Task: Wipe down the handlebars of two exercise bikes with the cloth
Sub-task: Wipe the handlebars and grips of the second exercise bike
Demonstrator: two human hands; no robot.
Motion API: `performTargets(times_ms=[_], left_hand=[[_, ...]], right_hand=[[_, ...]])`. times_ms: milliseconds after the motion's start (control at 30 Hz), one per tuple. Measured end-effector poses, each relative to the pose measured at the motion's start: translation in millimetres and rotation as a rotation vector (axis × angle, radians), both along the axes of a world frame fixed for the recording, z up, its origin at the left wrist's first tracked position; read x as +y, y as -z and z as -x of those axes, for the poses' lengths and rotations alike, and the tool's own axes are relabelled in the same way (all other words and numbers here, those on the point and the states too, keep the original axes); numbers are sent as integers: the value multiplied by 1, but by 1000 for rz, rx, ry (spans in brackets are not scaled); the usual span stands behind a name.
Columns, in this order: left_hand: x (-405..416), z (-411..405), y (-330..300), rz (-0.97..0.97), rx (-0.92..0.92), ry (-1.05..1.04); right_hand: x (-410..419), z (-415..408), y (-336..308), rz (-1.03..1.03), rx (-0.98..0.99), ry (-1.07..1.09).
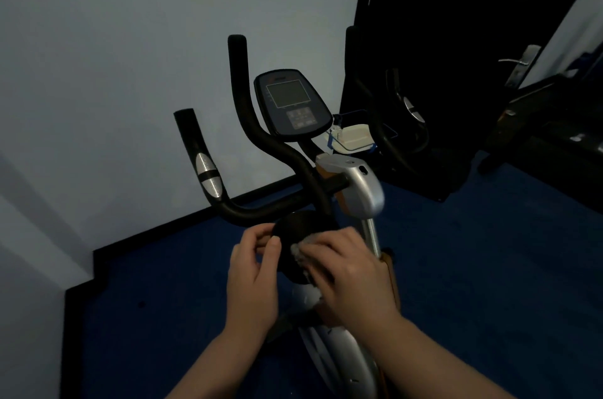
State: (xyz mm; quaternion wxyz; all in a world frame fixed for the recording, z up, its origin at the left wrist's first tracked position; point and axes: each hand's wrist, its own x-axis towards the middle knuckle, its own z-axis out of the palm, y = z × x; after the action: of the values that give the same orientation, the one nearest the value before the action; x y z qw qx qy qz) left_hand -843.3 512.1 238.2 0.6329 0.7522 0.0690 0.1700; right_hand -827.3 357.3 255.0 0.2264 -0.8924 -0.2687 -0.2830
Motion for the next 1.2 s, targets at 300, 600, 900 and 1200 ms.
performTargets(times_ms=[300, 600, 900, 1200], left_hand=[[2, -6, -15, -13, 58, -3], [-4, -33, -41, -285, 8, -19], [-12, -51, -44, -722, -12, -211], [-11, -46, -42, -633, -9, -321]], right_hand=[[-5, -24, -26, -254, 102, 144], [-27, -29, -25, -813, 413, 119], [-19, -60, 17, -685, 518, -17], [-7, -111, -6, -543, 424, -92]])
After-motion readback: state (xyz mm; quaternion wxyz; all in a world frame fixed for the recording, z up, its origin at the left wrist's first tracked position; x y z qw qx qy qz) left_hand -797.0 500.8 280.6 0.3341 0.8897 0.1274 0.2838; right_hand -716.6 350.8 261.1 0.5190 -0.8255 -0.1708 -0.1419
